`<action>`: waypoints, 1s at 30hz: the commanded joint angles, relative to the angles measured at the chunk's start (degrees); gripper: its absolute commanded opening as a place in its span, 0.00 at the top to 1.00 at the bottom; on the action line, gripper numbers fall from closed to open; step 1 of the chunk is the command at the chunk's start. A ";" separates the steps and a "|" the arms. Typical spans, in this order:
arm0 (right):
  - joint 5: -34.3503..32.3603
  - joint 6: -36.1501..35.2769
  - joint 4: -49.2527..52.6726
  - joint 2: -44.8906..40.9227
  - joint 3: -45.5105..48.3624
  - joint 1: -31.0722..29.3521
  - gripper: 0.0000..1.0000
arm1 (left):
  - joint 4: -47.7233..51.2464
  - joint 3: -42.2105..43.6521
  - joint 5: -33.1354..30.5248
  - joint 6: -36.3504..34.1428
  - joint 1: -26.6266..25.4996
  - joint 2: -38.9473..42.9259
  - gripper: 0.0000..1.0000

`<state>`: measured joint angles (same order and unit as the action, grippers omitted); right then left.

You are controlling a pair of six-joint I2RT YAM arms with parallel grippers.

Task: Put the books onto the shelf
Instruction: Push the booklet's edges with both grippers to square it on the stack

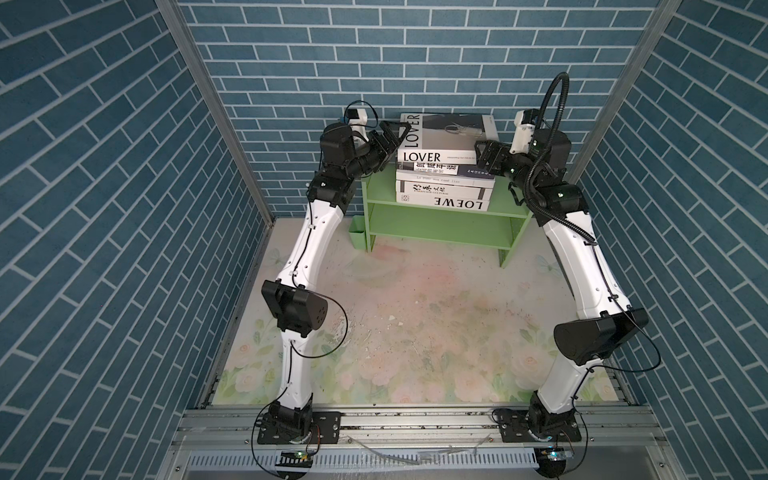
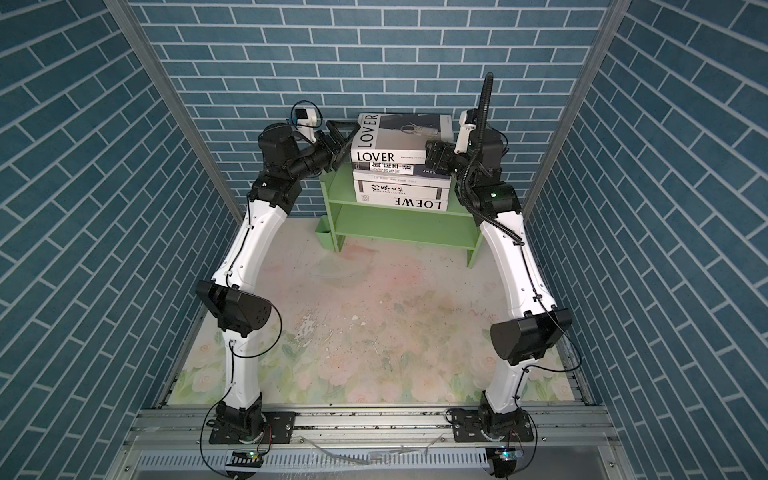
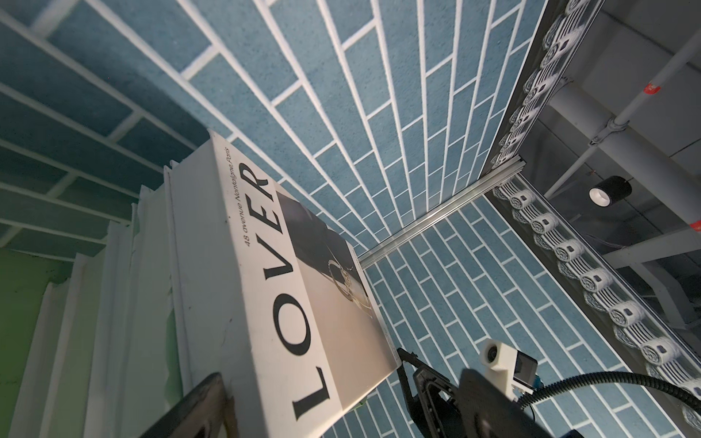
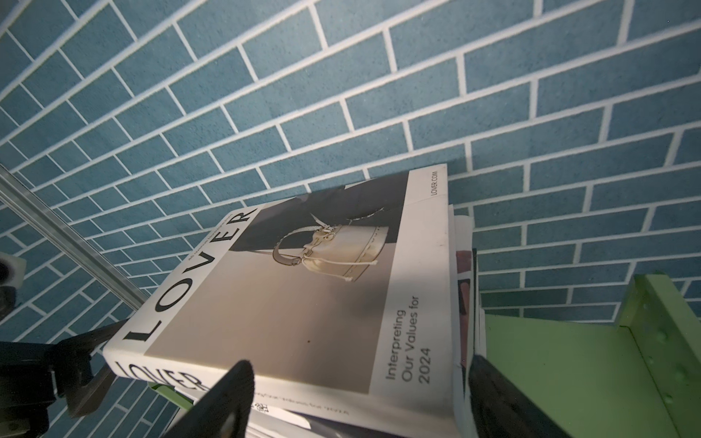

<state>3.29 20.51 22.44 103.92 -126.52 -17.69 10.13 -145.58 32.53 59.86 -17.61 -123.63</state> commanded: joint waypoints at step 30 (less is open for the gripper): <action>14.28 -2.67 -0.16 -0.83 0.66 0.49 0.11 | -13.05 -4.71 3.07 5.19 -0.32 -5.30 0.01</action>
<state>13.85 19.42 22.55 103.92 -125.86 -16.47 0.54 -148.49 33.26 63.86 -17.02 -128.14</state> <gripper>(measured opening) 0.889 0.995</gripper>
